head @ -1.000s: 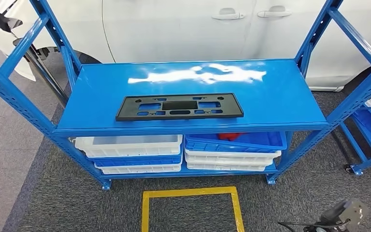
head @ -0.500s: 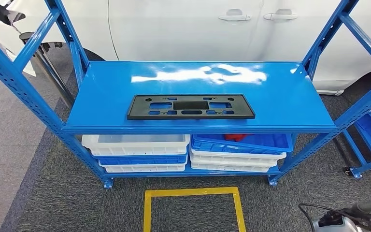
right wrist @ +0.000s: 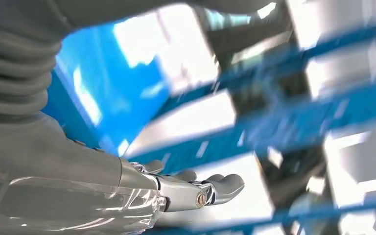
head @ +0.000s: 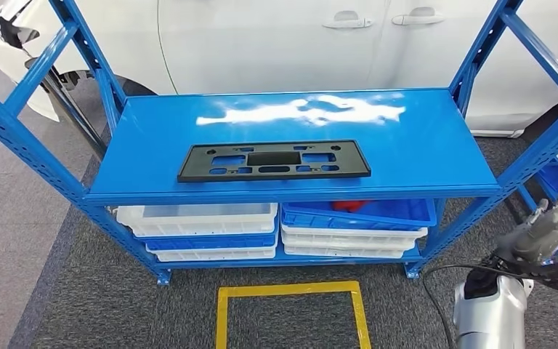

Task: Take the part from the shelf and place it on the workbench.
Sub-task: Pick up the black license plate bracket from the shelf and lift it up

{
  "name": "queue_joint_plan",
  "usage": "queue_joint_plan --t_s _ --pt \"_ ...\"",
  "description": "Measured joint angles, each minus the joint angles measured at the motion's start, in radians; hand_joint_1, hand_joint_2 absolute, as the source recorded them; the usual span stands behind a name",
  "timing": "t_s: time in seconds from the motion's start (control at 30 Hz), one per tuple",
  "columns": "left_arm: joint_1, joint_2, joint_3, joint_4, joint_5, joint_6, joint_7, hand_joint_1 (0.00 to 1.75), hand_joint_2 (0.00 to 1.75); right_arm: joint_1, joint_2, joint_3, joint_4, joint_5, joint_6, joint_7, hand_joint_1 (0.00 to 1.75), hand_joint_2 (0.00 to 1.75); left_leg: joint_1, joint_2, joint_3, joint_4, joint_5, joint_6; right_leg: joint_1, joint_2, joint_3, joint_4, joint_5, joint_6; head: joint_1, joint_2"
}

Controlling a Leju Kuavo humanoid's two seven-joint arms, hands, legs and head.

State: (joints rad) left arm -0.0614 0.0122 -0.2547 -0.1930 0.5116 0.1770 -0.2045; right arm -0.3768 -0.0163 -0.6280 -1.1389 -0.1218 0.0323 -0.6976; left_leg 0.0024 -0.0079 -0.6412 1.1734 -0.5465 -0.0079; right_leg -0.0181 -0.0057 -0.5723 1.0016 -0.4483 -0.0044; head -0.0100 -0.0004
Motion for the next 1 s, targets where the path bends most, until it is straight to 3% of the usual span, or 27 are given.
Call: queue_joint_plan --t_s 0.07,0.1,0.13,0.23,0.3,0.4,0.47,0.53,0.57,0.6,0.63,0.7,0.77,0.87,1.0 --pt "0.001 0.0 0.0 0.0 0.0 0.0 0.0 0.0 0.0 0.002 0.008 0.06 -0.046 -0.006 0.022 0.007 0.0 1.75 0.002 0.0 -0.06 0.119 -0.041 -0.004 0.002 -0.001 0.0 0.0 -0.001 -0.003 0.0 0.0" --pt "0.002 0.0 0.0 0.0 -0.001 0.0 0.0 0.0 0.0 0.003 0.012 0.09 -0.068 -0.01 0.033 0.012 0.0 1.75 0.002 0.0 -0.069 0.133 -0.034 -0.005 0.003 -0.001 0.001 0.001 -0.001 -0.003 0.0 0.0" --pt "0.003 0.0 0.0 0.0 -0.001 0.0 0.0 0.0 0.0 0.004 0.016 0.121 -0.088 -0.013 0.045 0.017 0.0 1.75 0.002 0.0 -0.057 0.104 -0.008 -0.004 0.003 -0.001 0.002 0.001 -0.002 -0.003 0.0 0.0" --pt "0.002 0.0 0.0 0.0 -0.003 0.0 0.0 0.0 0.0 0.006 0.025 0.217 -0.144 -0.024 0.078 0.033 0.0 1.75 0.001 0.001 0.039 -0.1 0.089 0.006 0.007 0.0 0.007 0.003 -0.005 0.003 0.0 0.0" --pt "0.001 0.0 -0.001 0.0 -0.005 0.0 0.0 0.0 0.0 0.007 0.029 0.279 -0.173 -0.03 0.099 0.045 0.0 1.75 -0.001 0.001 0.065 -0.161 0.102 0.015 0.011 0.001 0.005 0.005 -0.006 0.012 0.0 0.0" --pt "0.002 0.0 -0.003 0.0 -0.008 0.0 0.001 0.0 0.0 0.009 0.035 0.382 -0.21 -0.034 0.126 0.067 0.0 1.75 0.001 0.0 0.066 -0.169 0.107 0.03 0.01 0.001 0.0 0.01 -0.011 0.028 0.0 0.0" --pt "0.001 -0.001 -0.006 0.0 -0.009 0.0 0.001 0.0 0.0 0.008 0.037 0.456 -0.224 -0.028 0.139 0.082 0.0 1.75 0.004 0.001 0.067 -0.176 0.112 0.04 0.008 0.002 -0.028 0.076 -0.054 0.036 0.0 0.0" --pt "0.0 -0.001 -0.009 0.0 -0.011 0.0 0.001 0.0 0.0 0.009 0.039 0.526 -0.224 -0.01 0.144 0.096 0.0 1.75 0.003 0.001 0.064 -0.176 0.113 0.043 0.006 0.002 -0.092 0.212 -0.119 0.041 0.0 0.0" --pt "0.001 -0.001 -0.01 0.0 -0.011 0.0 0.001 0.0 0.0 0.011 0.04 0.561 -0.221 0.003 0.143 0.102 0.0 1.75 0.002 0.001 0.063 -0.176 0.113 0.043 0.005 0.002 -0.121 0.271 -0.138 0.043 0.0 0.0" --pt "0.002 -0.001 -0.013 0.0 -0.012 -0.001 0.001 0.0 0.0 0.011 0.042 0.594 -0.217 0.017 0.139 0.108 0.0 1.75 0.002 0.0 0.062 -0.176 0.113 0.043 0.005 0.002 -0.135 0.296 -0.137 0.044 0.0 0.0" --pt "0.002 -0.002 -0.014 0.0 -0.013 -0.001 0.001 0.0 0.0 0.01 0.044 0.628 -0.211 0.034 0.133 0.114 0.0 1.75 0.002 0.0 0.063 -0.175 0.113 0.042 0.005 0.002 -0.129 0.282 -0.117 0.043 0.0 0.0" --pt "0.001 -0.003 -0.017 0.0 -0.014 -0.001 0.001 0.0 0.0 0.003 0.049 0.689 -0.2 0.07 0.111 0.124 0.0 1.75 0.002 -0.001 0.066 -0.175 0.111 0.039 0.005 0.002 -0.067 0.149 -0.046 0.036 0.0 0.0" --pt "0.0 -0.005 -0.019 0.0 -0.015 -0.001 0.001 0.0 0.0 -0.009 0.055 0.744 -0.183 0.11 0.083 0.136 0.0 1.75 -0.001 -0.002 0.065 -0.172 0.11 0.031 0.01 0.002 -0.013 0.031 -0.006 0.026 0.0 0.0" --pt "0.001 -0.005 -0.02 0.0 -0.016 -0.001 0.002 0.0 0.0 -0.017 0.062 0.794 -0.161 0.15 0.051 0.147 0.0 1.75 -0.002 -0.002 0.06 -0.171 0.111 0.021 0.016 0.004 -0.005 0.006 -0.004 0.016 0.0 0.0" --pt "0.001 -0.005 -0.021 0.0 -0.017 -0.001 0.002 0.0 0.0 -0.017 0.064 0.803 -0.155 0.161 0.042 0.15 0.0 1.75 -0.001 -0.002 0.061 -0.172 0.112 0.019 0.017 0.004 -0.006 0.006 -0.004 0.014 0.0 0.0"
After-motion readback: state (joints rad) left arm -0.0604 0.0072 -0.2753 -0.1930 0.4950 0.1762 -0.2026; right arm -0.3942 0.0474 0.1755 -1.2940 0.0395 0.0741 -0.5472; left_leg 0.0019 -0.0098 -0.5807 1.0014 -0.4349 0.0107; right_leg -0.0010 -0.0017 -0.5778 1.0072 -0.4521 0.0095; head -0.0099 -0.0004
